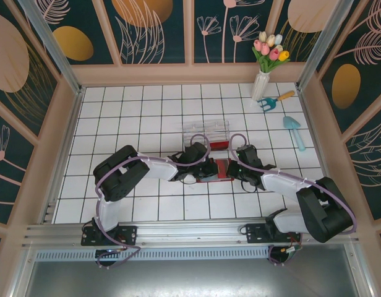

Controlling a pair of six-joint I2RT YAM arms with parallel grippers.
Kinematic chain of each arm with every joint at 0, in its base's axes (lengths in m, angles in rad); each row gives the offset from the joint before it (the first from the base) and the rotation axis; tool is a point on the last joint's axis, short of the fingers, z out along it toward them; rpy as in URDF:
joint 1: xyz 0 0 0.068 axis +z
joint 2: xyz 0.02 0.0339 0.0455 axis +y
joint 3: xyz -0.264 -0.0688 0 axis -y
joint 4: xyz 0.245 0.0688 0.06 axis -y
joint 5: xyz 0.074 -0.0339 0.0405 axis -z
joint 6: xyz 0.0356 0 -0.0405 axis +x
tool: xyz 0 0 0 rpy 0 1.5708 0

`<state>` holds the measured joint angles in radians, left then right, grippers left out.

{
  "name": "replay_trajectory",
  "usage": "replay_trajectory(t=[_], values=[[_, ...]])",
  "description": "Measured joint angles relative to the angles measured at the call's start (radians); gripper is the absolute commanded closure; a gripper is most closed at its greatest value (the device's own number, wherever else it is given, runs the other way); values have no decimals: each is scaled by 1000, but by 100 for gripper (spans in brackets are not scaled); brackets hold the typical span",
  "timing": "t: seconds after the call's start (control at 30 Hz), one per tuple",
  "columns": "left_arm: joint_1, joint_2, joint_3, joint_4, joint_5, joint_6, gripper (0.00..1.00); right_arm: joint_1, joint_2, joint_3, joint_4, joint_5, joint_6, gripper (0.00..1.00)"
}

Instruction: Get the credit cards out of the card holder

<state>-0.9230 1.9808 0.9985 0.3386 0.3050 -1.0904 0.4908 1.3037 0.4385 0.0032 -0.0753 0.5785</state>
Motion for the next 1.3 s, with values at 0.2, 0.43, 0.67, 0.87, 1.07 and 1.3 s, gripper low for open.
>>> replay_trajectory(t=[0.2, 0.43, 0.67, 0.87, 1.07, 1.3], values=[[0, -17, 0, -10, 1, 4, 100, 0, 2, 0, 2, 0, 4, 100], [2, -64, -27, -26, 1, 19, 100, 0, 9, -1, 16, -24, 5, 100], [25, -110, -89, -40, 2, 32, 100, 0, 9, -1, 16, -31, 7, 100], [34, -134, -115, -43, 4, 39, 100, 0, 9, -1, 16, -48, 7, 100], [35, -150, -140, -39, 10, 39, 100, 0, 9, -1, 15, -56, 6, 100], [41, -171, -156, 3, 35, 35, 100, 8, -35, -1, -9, -59, 7, 100]])
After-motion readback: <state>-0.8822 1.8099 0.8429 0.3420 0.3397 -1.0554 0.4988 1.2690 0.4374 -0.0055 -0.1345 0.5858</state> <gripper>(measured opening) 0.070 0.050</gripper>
